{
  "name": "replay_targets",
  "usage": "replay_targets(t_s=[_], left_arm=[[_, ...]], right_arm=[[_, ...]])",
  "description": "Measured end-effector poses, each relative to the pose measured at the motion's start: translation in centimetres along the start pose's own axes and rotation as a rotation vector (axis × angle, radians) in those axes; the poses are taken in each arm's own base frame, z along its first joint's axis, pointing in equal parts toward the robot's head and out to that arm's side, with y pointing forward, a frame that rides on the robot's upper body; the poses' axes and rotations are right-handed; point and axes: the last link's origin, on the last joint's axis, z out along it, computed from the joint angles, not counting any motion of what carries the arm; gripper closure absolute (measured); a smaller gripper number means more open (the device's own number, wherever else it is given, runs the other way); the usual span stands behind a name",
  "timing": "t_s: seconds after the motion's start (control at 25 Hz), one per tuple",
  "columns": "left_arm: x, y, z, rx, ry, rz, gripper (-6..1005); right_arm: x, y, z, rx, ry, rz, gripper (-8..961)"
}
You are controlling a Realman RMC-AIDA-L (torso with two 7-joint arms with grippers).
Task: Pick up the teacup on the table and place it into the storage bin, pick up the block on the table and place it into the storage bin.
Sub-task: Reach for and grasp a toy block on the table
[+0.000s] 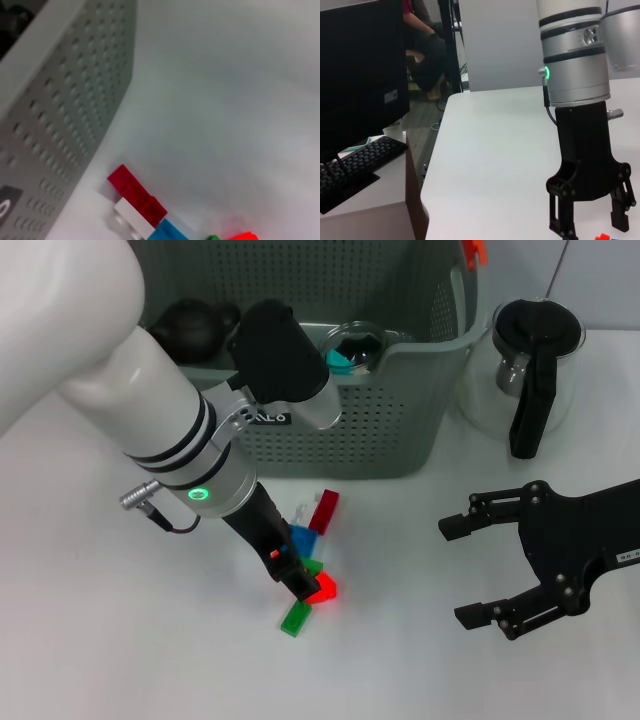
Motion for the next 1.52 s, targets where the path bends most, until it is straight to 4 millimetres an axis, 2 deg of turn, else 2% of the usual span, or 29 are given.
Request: replay_targets(t_s=[0.52,0.88,1.52], left_arm=[[0.9,-1.3,0.9,0.041,0.013,-0.118,167],[0.6,-2.8,0.8,0.06,0.055,-0.239,172],[0.2,-2.8,2.1,0.023,0.066,-0.371,180]], right_arm=[[0.0,0.0,-0.1,0.001,0.002,0.0,25],[0.1,0.0,0.1,-0.002,0.009,0.001,26],[0.2,0.0,0.3,-0.007,0.025,-0.007,25]])
